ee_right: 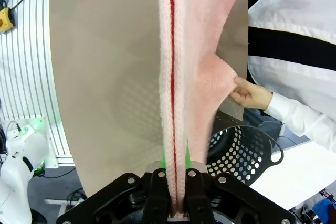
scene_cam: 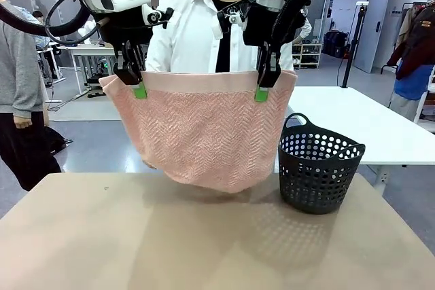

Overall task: Fold the towel.
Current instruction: Release the end of the 100 cm Hotel Towel you were holding, then pick up the 100 cm Hotel Towel and place it on the left side of the table.

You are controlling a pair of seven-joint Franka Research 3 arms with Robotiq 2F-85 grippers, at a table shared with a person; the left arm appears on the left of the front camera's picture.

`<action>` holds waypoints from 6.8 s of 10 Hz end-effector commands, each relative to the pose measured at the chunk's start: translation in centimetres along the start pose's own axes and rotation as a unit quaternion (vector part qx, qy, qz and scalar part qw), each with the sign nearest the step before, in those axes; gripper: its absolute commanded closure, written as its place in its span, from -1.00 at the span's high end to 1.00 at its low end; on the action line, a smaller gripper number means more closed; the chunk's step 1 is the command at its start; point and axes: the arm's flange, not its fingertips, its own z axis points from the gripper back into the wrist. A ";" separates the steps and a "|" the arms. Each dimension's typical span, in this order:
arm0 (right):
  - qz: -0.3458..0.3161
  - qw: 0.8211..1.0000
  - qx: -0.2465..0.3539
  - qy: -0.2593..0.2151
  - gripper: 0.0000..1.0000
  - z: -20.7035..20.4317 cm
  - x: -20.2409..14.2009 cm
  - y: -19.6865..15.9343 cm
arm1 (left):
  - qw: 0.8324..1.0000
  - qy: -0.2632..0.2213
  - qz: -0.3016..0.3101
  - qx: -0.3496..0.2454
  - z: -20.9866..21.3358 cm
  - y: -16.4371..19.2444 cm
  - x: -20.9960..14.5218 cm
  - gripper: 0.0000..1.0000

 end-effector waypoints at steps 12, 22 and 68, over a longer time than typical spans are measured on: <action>0.000 1.000 -0.002 0.001 -1.00 0.0 -0.1 -0.1 | 1.000 0.005 0.000 0.004 0.2 0.0 0.0 -1.00; 0.000 1.000 -0.002 0.001 -1.00 0.0 -0.1 -0.1 | 1.000 0.005 0.000 0.004 0.2 0.0 0.0 -1.00; -0.483 0.832 -0.138 -0.237 1.00 21.6 -29.6 11.7 | 0.833 -0.081 0.535 0.120 21.2 -12.1 -28.0 1.00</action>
